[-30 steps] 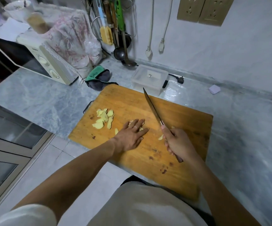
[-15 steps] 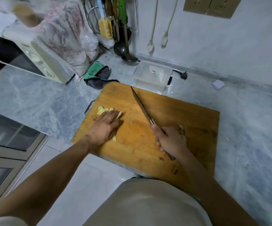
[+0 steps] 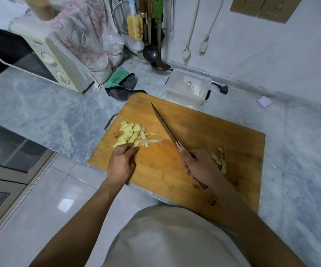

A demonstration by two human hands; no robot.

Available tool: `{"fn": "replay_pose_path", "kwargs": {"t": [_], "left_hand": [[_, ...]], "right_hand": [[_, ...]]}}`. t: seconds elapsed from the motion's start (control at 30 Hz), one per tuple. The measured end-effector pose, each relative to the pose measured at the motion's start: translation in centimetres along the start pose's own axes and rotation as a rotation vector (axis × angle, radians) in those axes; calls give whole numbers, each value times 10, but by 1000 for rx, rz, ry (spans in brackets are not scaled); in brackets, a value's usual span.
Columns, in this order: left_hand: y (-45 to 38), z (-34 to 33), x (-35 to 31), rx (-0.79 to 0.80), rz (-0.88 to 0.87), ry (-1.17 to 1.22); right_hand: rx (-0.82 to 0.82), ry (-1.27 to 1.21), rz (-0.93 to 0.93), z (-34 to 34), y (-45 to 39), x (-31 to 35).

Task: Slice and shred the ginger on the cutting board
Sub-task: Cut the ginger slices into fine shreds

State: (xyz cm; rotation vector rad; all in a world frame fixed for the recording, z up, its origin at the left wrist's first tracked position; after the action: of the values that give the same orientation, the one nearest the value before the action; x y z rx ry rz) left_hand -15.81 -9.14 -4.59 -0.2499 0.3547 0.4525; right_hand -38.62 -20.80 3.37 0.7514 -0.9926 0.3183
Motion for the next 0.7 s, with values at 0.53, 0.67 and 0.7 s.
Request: {"fn": "replay_pose_path", "kwargs": {"t": [0.53, 0.67, 0.7], "left_hand": [[-73, 10, -35, 248, 336, 73], [-75, 21, -33, 142, 384, 148], [-72, 24, -36, 109, 417, 225]], "right_hand": [[-13, 4, 23, 9, -7, 3], [-26, -5, 16, 17, -4, -5], [-28, -6, 10, 19, -3, -7]]}}
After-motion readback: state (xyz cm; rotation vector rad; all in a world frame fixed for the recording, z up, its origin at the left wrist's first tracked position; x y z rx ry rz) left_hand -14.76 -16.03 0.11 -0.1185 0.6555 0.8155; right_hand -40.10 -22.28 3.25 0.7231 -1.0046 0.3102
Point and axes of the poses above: each hand's wrist, its own y-axis away from the middle knuckle, its own z-axis out of the back of the hand, x = y × z, the point moved 4 cm from there along -y, towards the middle knuckle, and after that the axes turned 5 degrees about -y, right-handed, at the moved point
